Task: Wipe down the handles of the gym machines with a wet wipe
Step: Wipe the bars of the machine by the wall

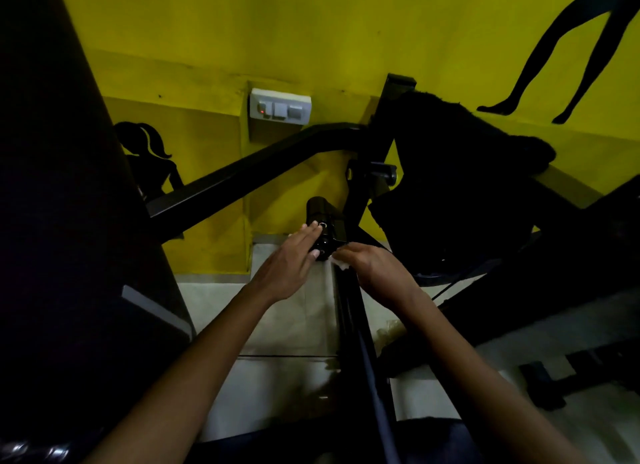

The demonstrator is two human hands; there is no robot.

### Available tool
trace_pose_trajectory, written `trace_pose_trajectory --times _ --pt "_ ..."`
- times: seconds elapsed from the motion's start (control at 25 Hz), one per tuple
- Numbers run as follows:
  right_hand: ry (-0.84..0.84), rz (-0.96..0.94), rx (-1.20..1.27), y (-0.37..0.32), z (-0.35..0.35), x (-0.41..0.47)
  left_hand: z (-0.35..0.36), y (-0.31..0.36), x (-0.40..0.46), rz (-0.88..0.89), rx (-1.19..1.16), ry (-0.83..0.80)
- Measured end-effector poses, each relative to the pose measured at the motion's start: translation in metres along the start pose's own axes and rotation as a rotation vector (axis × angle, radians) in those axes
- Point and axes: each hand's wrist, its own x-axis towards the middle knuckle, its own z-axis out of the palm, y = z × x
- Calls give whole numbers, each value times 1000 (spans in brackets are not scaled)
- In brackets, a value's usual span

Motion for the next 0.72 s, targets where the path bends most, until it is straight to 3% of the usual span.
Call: trace_pose_trajectory --times 0.32,0.72 --pt "272 183 75 -26 -67 -68 -61 95 -74 -77 88 65" --pt "271 1 186 -148 -161 -193 -110 249 -266 -234 222 164"
